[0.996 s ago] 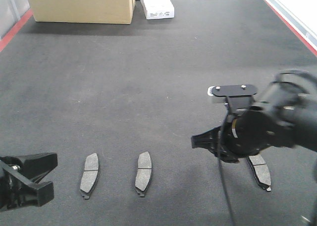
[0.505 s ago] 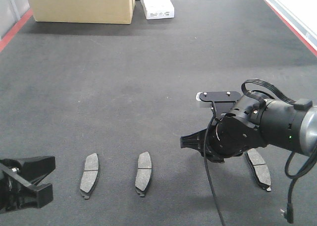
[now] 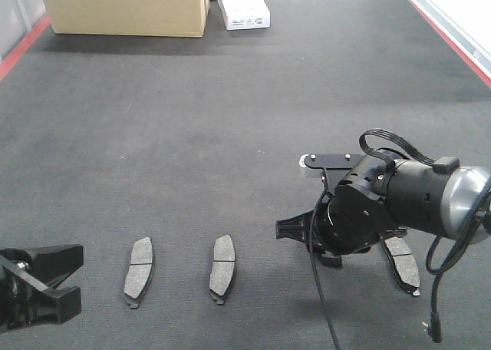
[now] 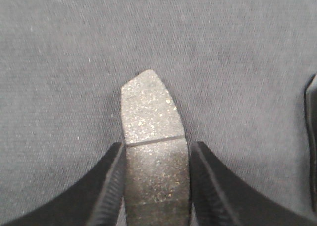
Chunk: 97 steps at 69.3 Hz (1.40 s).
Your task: Move and align brake pads A on conveyor
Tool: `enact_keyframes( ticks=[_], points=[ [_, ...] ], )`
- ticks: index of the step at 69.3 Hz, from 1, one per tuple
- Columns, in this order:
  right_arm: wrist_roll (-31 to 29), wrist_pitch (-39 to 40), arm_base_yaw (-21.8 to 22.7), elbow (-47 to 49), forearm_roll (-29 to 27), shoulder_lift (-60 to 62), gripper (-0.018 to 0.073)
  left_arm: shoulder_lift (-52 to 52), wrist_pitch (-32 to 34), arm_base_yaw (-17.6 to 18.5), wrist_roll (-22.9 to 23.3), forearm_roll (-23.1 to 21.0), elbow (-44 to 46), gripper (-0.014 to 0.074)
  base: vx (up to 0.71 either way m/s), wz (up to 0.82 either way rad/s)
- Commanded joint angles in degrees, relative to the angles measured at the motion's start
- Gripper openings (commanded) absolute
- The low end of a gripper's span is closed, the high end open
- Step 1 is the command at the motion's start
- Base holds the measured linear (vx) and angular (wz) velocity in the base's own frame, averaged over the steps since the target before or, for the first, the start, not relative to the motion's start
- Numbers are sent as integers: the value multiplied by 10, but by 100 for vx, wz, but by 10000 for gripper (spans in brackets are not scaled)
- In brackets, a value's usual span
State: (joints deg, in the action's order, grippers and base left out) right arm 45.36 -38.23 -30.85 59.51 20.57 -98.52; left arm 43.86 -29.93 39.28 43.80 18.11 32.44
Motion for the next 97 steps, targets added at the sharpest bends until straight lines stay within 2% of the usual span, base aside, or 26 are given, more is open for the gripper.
enact_keyframes(
  ticks=[1, 17, 37, 62, 71, 88, 97],
  points=[
    [-12, -1, 1, 18, -1, 20, 173, -2, 33, 2, 3, 5, 16, -6, 0, 0],
    [-46, -4, 1, 18, -33, 17, 210, -2, 33, 2, 3, 5, 16, -6, 0, 0],
    [-59, -13, 1, 18, -49, 17, 337, -2, 33, 2, 3, 5, 16, -6, 0, 0],
    [-56, -12, 1, 19, -52, 22, 341, -2, 33, 2, 3, 5, 16, -6, 0, 0],
    [-56, -12, 8, 19, -51, 48, 285, -2, 33, 2, 3, 5, 16, -6, 0, 0],
    [-72, -28, 68, 16, -50, 116, -17, -2, 33, 2, 3, 5, 16, -6, 0, 0],
    [-112, -27, 86, -4, -53, 171, -7, -2, 33, 2, 3, 5, 16, -6, 0, 0]
  ],
)
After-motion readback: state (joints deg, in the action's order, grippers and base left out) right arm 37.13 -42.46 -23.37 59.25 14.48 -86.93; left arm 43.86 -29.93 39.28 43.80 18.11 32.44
